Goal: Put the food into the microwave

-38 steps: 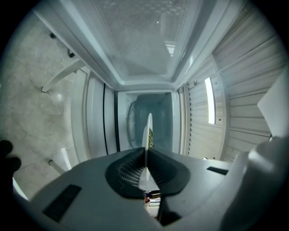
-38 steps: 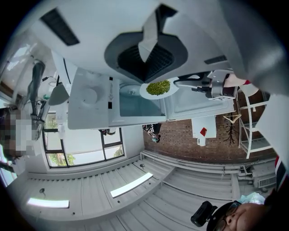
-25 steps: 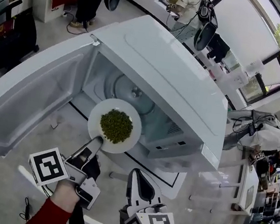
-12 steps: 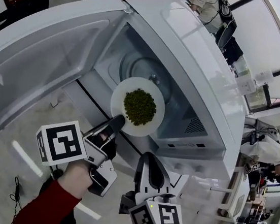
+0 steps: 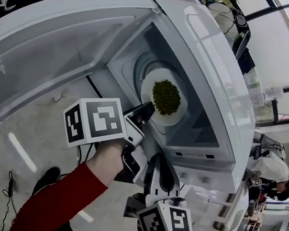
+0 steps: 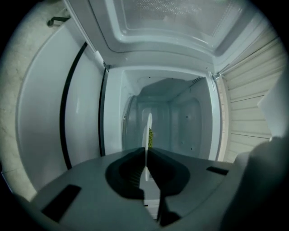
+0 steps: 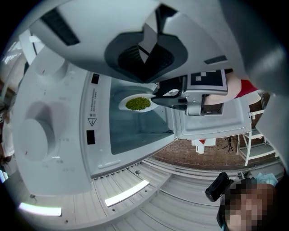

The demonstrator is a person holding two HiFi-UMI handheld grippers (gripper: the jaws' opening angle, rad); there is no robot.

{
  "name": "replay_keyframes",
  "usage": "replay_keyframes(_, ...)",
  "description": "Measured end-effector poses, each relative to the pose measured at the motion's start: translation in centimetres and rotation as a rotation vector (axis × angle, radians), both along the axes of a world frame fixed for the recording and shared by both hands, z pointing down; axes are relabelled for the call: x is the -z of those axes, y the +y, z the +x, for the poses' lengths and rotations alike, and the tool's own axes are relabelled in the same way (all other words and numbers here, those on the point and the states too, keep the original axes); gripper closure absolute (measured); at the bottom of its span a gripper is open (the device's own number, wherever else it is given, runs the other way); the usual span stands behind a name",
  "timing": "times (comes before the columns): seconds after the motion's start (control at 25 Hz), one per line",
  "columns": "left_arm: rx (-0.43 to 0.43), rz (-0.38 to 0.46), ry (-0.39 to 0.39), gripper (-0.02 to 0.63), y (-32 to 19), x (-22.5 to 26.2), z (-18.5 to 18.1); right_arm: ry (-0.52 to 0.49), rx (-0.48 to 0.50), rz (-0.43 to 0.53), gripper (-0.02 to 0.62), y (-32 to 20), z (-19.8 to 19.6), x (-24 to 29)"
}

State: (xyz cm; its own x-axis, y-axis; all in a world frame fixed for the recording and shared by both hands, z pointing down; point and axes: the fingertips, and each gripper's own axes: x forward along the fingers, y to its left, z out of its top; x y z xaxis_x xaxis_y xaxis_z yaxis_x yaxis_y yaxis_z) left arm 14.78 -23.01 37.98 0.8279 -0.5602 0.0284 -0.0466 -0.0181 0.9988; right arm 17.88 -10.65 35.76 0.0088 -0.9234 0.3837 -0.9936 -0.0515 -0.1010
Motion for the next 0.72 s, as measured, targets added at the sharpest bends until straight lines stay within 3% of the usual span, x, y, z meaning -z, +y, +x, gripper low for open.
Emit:
replay_keyframes(0.56, 0.024, 0.0, -0.023, 0.584, -2.6, -0.2, 1.5, 0.042, 0.031, 0.024, 0.581, -2.7, 0.3, 0.4)
replay_keyframes(0.72, 0.021, 0.001, -0.067, 0.584, -3.3, 0.0, 1.7, 0.044, 0.037, 0.017, 0.581, -2.7, 0.1, 0.2)
